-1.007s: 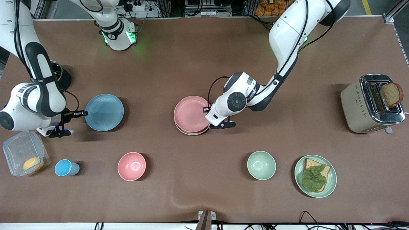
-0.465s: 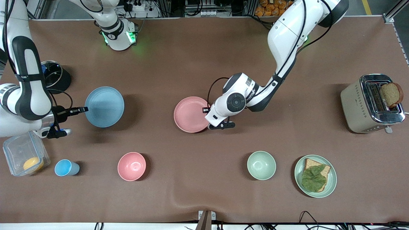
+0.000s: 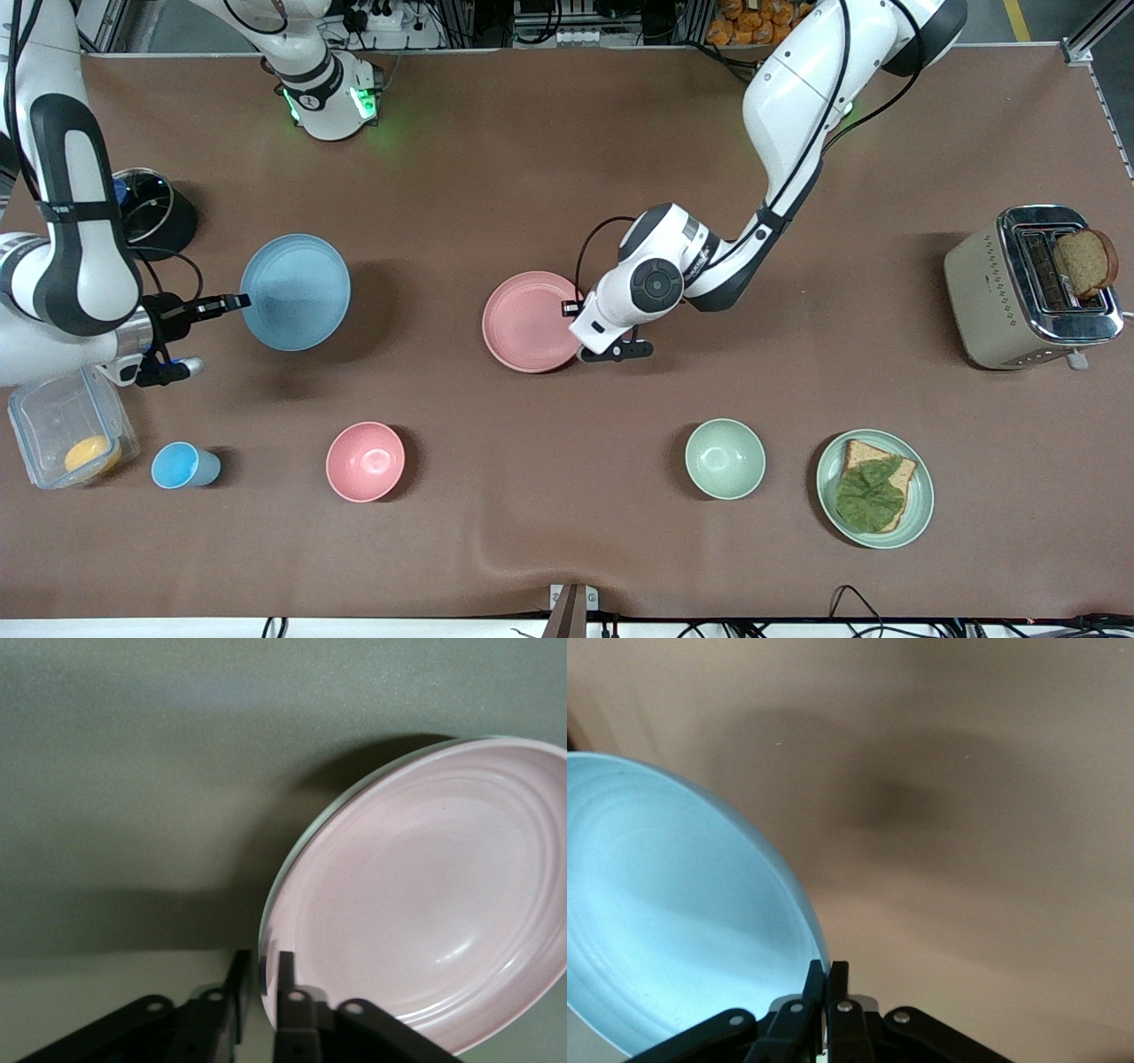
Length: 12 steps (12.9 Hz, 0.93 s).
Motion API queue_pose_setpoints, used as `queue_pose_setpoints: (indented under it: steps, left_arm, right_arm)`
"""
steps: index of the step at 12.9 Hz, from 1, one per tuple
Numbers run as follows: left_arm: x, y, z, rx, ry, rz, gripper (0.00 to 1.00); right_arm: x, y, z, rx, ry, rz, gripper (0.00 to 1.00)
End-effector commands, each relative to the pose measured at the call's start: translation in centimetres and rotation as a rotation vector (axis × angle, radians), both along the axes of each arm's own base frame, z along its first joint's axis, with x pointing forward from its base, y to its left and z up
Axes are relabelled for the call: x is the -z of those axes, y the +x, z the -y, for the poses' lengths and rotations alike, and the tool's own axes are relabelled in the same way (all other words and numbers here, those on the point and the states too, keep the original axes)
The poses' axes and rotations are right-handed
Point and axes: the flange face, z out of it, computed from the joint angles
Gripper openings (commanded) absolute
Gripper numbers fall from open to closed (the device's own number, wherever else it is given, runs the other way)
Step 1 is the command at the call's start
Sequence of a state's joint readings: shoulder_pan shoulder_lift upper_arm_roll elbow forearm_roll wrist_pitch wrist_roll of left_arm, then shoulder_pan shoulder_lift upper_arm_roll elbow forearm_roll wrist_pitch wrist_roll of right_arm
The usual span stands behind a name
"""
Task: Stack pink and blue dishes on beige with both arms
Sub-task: 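Carry the blue plate with the right gripper while the left gripper withdraws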
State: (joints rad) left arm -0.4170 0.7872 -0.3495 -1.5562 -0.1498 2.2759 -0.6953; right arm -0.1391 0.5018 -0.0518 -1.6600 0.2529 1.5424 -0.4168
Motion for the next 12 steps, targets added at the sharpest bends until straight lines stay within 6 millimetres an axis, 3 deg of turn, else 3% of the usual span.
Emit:
queue_pose_setpoints:
  steps: [1,3,5,7,9,12]
  left_arm:
    - [-4.0,2.0,-1.2,-0.069,-0.014,0.033,1.00]
    - [-12.0,3.5,-3.7,-0.079,-0.008,0.082,1.00]
    - [-21.0,5.2,-9.3,-0.070,0.080,0.196,1.00]
    - [-28.0,4.4,-13.4,-0.044,0.212,0.275,1.00]
    - [-33.5,3.5,-17.2,-0.043,0.293,0.332,1.00]
    - [-38.5,3.1,-22.9,0.013,0.325,0.332,1.00]
  right_arm:
    - [-1.3,0.1,-1.9,-0.014,0.034,0.003,0.00]
    - [-1.3,0.1,-2.7,0.006,0.075,0.000,0.00]
    - [-1.3,0.1,-4.6,0.009,0.085,-0.020,0.00]
    - [-1.2,0.1,-7.4,-0.012,0.112,-0.023,0.00]
    - [-1.7,0.4,-11.6,-0.022,0.113,-0.023,0.00]
    - [-2.9,0.4,-19.1,-0.011,0.044,-0.008,0.00]
